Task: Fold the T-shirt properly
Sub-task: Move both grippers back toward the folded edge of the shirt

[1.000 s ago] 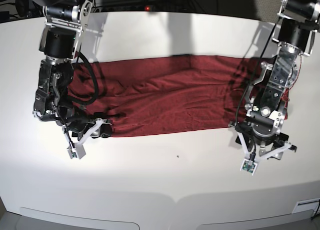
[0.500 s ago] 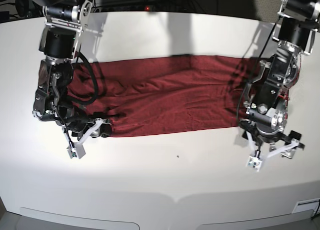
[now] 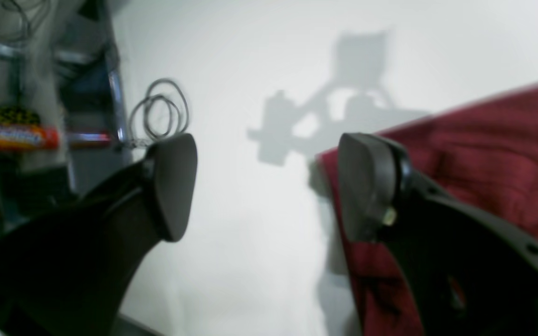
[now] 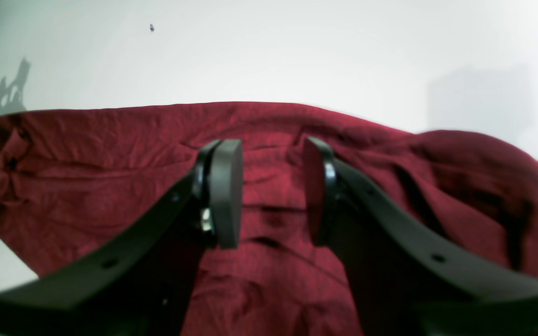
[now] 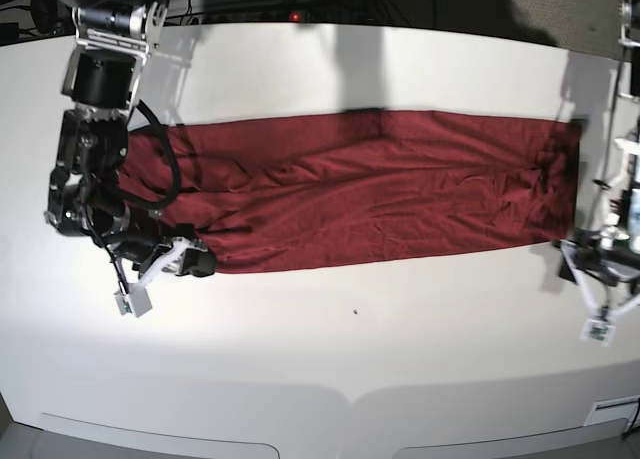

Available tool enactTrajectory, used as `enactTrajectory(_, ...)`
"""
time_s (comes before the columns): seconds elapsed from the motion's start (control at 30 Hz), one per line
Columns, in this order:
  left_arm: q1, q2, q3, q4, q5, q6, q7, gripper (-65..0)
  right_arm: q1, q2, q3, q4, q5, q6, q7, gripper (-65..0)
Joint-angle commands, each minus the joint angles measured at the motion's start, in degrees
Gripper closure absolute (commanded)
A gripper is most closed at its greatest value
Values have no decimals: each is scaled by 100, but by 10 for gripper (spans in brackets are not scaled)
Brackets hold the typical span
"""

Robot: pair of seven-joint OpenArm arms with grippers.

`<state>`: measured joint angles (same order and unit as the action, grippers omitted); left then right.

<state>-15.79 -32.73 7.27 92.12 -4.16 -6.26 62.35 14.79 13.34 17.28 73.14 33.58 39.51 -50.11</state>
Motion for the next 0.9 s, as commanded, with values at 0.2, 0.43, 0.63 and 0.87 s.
enactTrajectory(0.2,-133,-173,-1770,-343,-2846,-1773,398,-451,-1115,181,17,2068,133,49,44,-222)
enactTrajectory(0.43,-42,-177,-1893,-2260,-4205,-2826,601,-451,-2365,190,37,3764,136,49,-227,-222)
enactTrajectory(0.63,-50,-286,-1893,-3801,-4286,-3095,511,-451,-3067,186,146,4557,118,49,-229,-222)
enactTrajectory(0.87,-42,-339,-2031,-4258,-4839,-3305,238,-451,-3418,173,188,4706,164,49,-251,-223)
